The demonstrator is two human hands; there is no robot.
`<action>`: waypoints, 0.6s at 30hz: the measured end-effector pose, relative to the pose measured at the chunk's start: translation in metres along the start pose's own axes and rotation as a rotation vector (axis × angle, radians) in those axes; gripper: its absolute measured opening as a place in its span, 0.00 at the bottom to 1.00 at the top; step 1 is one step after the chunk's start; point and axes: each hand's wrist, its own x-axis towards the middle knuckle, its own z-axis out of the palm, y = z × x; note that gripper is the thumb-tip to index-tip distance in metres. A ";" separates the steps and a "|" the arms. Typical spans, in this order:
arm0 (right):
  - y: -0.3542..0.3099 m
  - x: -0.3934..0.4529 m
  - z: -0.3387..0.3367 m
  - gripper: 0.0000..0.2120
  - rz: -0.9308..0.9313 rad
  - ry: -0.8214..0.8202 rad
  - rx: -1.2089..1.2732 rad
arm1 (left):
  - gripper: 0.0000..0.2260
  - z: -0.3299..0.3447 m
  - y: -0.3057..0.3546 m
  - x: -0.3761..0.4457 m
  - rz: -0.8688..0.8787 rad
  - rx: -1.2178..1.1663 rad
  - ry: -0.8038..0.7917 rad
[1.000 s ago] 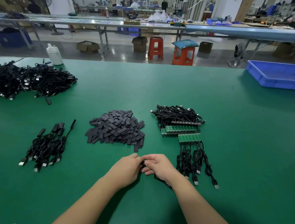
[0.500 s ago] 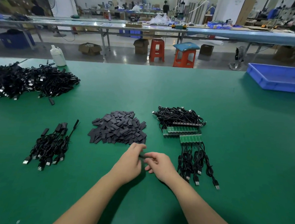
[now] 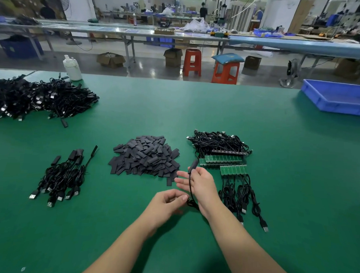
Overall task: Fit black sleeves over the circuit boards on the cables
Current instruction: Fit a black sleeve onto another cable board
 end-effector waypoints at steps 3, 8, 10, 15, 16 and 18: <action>0.001 0.001 -0.001 0.10 -0.029 0.017 0.037 | 0.07 -0.002 -0.003 -0.003 0.025 0.029 -0.022; 0.002 0.001 -0.001 0.11 -0.033 0.008 0.056 | 0.12 0.000 -0.006 -0.003 0.019 -0.221 0.042; 0.002 0.002 -0.001 0.09 -0.035 -0.001 0.008 | 0.11 0.002 -0.005 -0.001 -0.018 -0.398 0.037; 0.005 0.006 -0.003 0.09 -0.056 0.027 -0.156 | 0.10 -0.004 0.000 0.000 -0.094 -0.241 -0.006; 0.007 0.008 -0.005 0.09 -0.058 0.031 -0.179 | 0.08 -0.006 0.000 0.001 -0.113 -0.197 -0.031; 0.013 0.012 -0.009 0.09 -0.057 0.023 -0.231 | 0.05 -0.011 0.002 0.001 -0.142 -0.098 -0.036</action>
